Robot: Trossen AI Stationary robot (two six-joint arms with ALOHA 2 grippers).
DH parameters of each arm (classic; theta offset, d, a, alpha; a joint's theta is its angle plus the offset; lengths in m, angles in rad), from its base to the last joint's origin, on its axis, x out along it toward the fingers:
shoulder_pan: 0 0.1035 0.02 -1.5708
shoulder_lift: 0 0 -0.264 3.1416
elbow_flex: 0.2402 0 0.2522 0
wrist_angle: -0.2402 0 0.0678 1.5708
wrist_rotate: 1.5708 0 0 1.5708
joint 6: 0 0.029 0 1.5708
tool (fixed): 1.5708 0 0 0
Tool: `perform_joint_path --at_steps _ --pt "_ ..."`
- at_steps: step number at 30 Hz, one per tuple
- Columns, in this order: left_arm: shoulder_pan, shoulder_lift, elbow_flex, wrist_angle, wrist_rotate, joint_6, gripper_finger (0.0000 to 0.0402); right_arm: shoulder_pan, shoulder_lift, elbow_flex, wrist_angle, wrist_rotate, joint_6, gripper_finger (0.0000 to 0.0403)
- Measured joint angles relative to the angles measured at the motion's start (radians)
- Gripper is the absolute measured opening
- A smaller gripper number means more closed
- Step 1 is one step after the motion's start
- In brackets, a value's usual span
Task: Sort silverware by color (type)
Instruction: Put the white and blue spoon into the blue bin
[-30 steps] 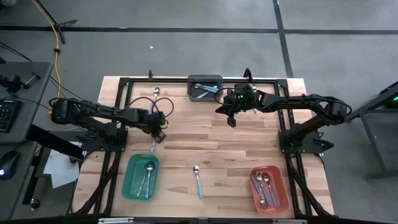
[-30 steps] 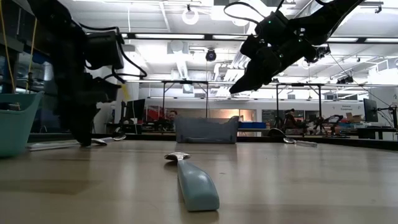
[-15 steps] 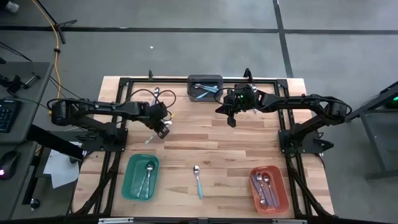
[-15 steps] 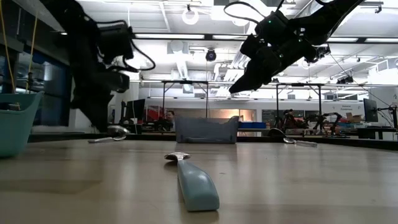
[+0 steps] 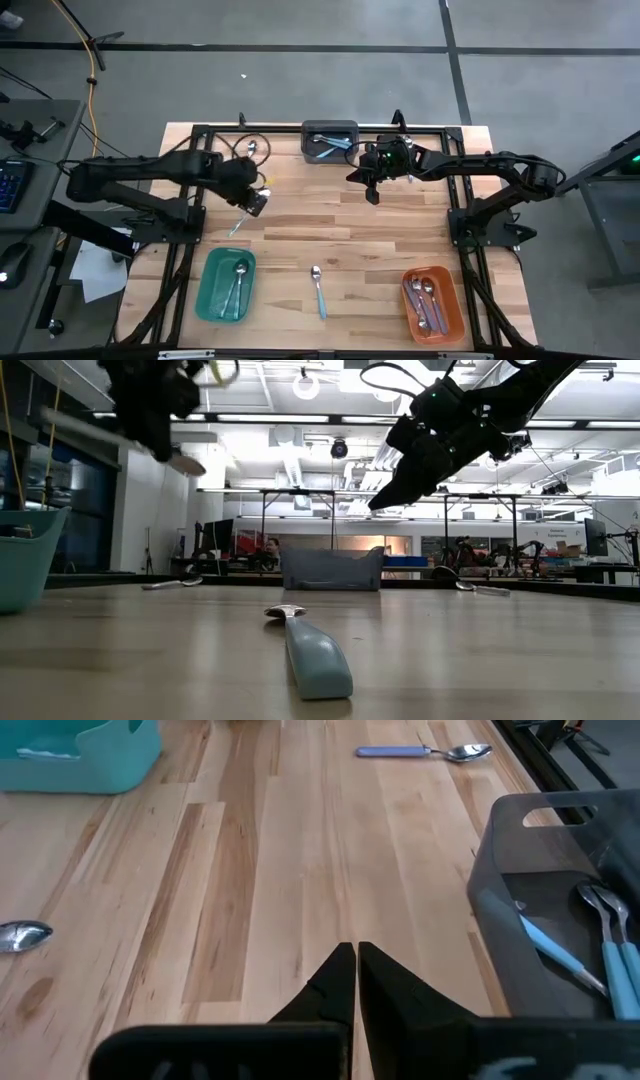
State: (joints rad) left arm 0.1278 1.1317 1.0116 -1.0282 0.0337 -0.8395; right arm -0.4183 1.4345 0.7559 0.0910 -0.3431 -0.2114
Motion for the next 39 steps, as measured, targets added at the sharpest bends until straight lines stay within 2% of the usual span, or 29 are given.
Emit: perform_joint_path --at_steps 5,9,14,18,26,30,35,39 --pt "-0.214 -0.054 0.027 -0.026 -0.08 -0.299 0.0002 0.0 0.0 0.0 0.0 0.0 -0.04 0.0" --pt "-0.439 -0.037 0.016 -0.034 -0.226 -0.546 0.0002 -0.001 0.0 0.0 0.0 0.0 -0.061 0.0" --pt "-0.662 0.058 -0.023 -0.037 -0.284 -0.764 0.0002 -0.005 0.0 0.0 -0.001 0.0 -0.087 0.0" --pt "-0.778 0.167 -0.028 -0.07 -0.271 -0.83 0.0002 -0.014 0.0 0.0 -0.003 0.001 -0.086 0.0" --pt "-0.902 0.274 -0.028 -0.07 -0.257 -0.883 0.0002 -0.034 0.0 0.0 -0.006 0.0 -0.079 0.0" --pt "-0.916 0.306 -0.048 -0.051 -0.25 -0.856 0.0002 -0.034 0.0 0.0 -0.015 0.0 -0.078 0.0" --pt "-0.915 0.31 -0.142 0.111 -0.224 -0.842 0.0002 -0.034 0.0 0.0 -0.02 0.0 -0.076 0.0" --pt "-0.915 0.31 -0.188 0.146 -0.224 -0.843 0.0002 -0.034 0.0 0.0 -0.021 0.0 -0.058 0.0"
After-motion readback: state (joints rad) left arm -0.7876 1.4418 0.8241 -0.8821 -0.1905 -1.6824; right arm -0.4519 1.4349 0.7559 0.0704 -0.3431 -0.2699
